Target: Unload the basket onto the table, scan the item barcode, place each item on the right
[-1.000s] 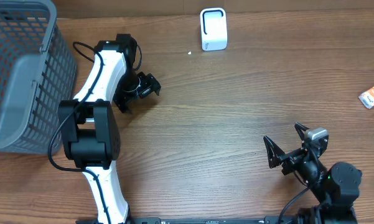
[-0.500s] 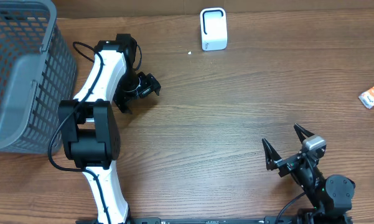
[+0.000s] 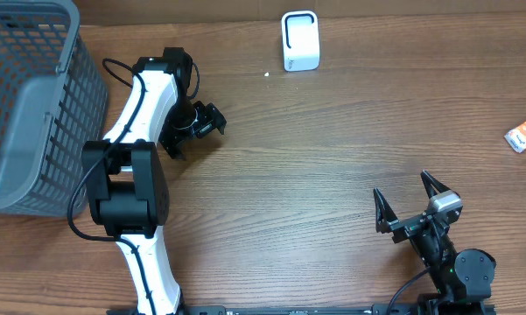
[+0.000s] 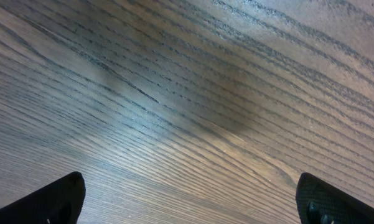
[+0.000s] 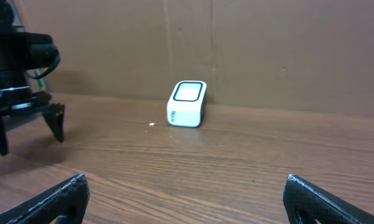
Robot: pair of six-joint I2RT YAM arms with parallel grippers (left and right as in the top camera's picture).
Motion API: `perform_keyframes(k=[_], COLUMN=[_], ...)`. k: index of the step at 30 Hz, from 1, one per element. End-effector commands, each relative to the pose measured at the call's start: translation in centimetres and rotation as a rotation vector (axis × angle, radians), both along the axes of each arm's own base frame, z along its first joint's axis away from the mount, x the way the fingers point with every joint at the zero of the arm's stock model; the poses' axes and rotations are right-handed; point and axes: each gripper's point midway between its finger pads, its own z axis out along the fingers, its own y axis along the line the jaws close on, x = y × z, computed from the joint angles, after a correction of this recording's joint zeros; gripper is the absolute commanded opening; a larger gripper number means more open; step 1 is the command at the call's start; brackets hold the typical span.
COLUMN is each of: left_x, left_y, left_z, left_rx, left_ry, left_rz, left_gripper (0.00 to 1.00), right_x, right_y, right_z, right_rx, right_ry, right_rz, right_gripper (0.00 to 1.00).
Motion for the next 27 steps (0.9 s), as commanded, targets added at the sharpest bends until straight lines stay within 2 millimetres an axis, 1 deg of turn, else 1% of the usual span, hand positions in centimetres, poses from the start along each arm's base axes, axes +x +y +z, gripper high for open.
perform_keyframes(k=[1, 10, 16, 19, 21, 22, 27], left_x=[-0.3, -0.3, -0.3, -0.3, -0.3, -0.3, -0.3], left_y=[-0.3, -0.3, -0.3, -0.3, -0.3, -0.3, -0.3], left_z=[-0.4, -0.4, -0.4, -0.4, -0.4, -0.4, -0.4], left_rx=[-0.002, -0.002, -0.002, -0.002, -0.001, -0.002, -0.001], left_ry=[0.017, 0.017, 0.017, 0.017, 0.017, 0.017, 0.017], left_rz=[0.014, 0.015, 0.014, 0.014, 0.014, 0.014, 0.014], left_gripper=[1.00, 1.00, 1.00, 1.00, 1.00, 1.00, 1.00], right_x=[0.4, 0.8, 0.8, 1.0, 1.0, 1.1, 1.1], right_y=[-1.1, -3.1, -3.4, -4.6, -5.7, -5.9, -5.9], right_z=[-0.1, -0.4, -0.4, -0.7, -0.8, -0.8, -0.8], right_rx=[-0.004, -0.005, -0.006, 0.009, 0.063, 0.074, 0.072], right_ry=[-0.009, 0.002, 0.004, 0.018, 0.034, 0.036, 0.036], right_rz=[-0.077, -0.172, -0.186, -0.257, -0.321, -0.333, -0.334], right_gripper=[1.00, 1.00, 1.00, 1.00, 1.00, 1.00, 1.00])
